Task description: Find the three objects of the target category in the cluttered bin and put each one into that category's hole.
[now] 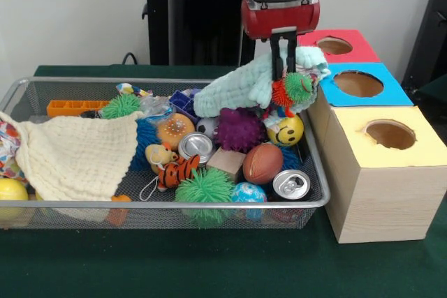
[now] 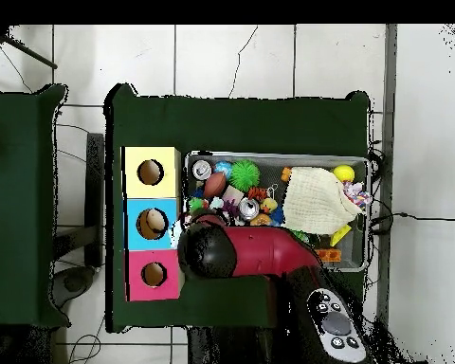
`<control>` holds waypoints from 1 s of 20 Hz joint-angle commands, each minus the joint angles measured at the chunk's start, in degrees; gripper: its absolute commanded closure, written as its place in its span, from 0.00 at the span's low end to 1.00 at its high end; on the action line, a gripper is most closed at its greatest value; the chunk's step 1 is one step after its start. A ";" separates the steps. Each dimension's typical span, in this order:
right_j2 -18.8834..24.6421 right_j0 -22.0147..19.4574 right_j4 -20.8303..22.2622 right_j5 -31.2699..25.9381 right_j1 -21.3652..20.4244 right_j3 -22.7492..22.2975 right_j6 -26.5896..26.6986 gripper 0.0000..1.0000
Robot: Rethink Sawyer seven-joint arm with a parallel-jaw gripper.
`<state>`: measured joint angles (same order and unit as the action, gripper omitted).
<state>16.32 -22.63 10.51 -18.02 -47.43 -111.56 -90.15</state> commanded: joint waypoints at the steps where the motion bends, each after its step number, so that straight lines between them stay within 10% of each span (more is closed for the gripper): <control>1: -6.54 6.25 2.38 -18.61 2.16 6.63 -5.50 1.00; 20: -3.97 2.39 1.98 -15.86 6.14 8.84 -3.13 1.00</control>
<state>12.66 -18.38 10.51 -32.49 -42.78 -104.45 -90.15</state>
